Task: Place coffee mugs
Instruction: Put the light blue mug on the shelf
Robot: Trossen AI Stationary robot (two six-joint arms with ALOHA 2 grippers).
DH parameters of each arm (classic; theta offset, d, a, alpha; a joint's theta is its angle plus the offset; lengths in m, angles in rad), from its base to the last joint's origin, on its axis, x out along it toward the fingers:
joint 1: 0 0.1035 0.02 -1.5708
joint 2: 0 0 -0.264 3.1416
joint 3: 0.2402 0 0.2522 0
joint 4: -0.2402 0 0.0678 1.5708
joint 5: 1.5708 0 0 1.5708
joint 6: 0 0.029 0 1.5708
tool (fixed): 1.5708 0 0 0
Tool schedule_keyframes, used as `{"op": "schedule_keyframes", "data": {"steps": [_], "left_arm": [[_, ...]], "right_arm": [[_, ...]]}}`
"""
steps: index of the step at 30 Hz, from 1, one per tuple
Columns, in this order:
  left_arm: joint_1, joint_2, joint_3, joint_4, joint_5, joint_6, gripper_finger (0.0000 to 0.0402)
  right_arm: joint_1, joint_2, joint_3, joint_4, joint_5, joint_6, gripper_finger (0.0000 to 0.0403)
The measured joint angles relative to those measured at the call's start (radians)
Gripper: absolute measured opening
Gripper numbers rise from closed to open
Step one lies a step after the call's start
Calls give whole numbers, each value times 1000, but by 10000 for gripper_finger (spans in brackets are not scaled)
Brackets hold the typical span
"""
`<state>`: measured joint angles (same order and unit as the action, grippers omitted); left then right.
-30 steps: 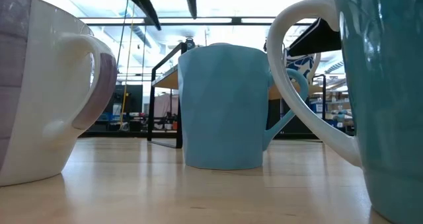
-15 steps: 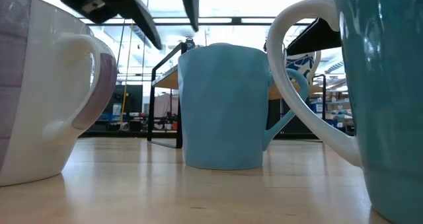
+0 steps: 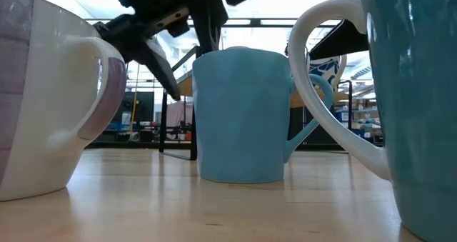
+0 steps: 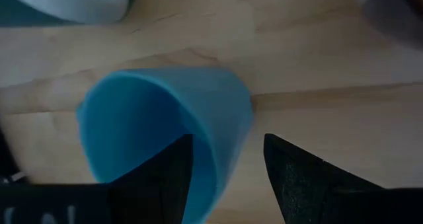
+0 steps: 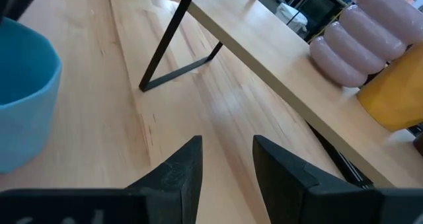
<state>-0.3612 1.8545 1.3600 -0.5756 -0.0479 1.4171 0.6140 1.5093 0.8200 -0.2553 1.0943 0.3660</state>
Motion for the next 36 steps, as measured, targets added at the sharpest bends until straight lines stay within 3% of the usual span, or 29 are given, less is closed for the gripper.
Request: {"op": "schedule_keyframes", "data": {"steps": [6,24,31,36], "left_arm": [[14,0,-15,3,22,-18,166],[8,0,-14,1,30,-72,27],[11,1,62,-45,29,-163,23],[35,0,176,-159,71,-319,23]], "right_arm": [[0,0,0,0,0,-2,139],[0,0,0,0,-15,-2,139],[0,0,0,2,-15,-2,139],[6,0,0,-16,-14,-5,139]]}}
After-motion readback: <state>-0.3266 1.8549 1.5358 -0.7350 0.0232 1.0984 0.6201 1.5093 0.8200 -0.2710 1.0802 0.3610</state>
